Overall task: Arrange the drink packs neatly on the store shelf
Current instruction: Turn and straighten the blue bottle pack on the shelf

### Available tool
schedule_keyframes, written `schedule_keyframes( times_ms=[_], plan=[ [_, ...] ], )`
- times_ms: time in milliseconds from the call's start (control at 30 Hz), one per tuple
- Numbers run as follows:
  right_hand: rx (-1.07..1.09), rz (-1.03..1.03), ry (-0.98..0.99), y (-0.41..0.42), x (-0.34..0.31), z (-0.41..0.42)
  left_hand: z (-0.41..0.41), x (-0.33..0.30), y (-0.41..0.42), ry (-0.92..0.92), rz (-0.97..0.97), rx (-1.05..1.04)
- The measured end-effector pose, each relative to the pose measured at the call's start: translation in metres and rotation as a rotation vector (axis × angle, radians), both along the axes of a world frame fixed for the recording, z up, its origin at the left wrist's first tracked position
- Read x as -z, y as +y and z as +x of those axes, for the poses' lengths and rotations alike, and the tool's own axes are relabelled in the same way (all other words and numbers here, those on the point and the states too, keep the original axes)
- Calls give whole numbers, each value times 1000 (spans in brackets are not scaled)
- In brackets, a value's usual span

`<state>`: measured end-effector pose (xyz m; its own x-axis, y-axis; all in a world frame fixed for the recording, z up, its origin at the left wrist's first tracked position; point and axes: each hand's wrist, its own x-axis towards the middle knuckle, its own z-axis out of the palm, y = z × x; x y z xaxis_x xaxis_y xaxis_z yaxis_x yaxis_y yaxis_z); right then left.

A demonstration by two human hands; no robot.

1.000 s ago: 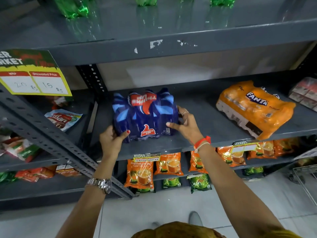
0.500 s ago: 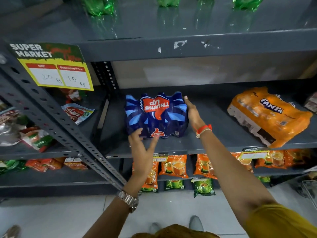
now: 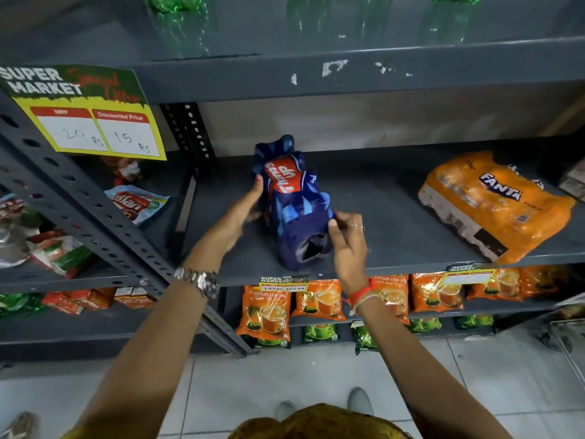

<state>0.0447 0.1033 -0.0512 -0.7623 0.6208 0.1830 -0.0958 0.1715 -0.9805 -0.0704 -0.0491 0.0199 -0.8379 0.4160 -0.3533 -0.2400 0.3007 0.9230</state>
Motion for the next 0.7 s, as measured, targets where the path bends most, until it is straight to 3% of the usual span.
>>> schedule_keyframes(
  times_ms=[233, 400, 533, 700],
  plan=[
    [-87, 196, 18, -74, 6, 17, -58, -50, 2, 152, -460, 339],
    [-246, 506, -17, -104, 7, 1, -74, -76, 12, 247, -636, 389],
    [-426, 652, -55, -120, 7, -21, -74, -81, 16, 343, -675, 449],
    [-613, 693, -91, -126, 12, -42, -64, -67, 22, 401, -541, 334]
  ],
)
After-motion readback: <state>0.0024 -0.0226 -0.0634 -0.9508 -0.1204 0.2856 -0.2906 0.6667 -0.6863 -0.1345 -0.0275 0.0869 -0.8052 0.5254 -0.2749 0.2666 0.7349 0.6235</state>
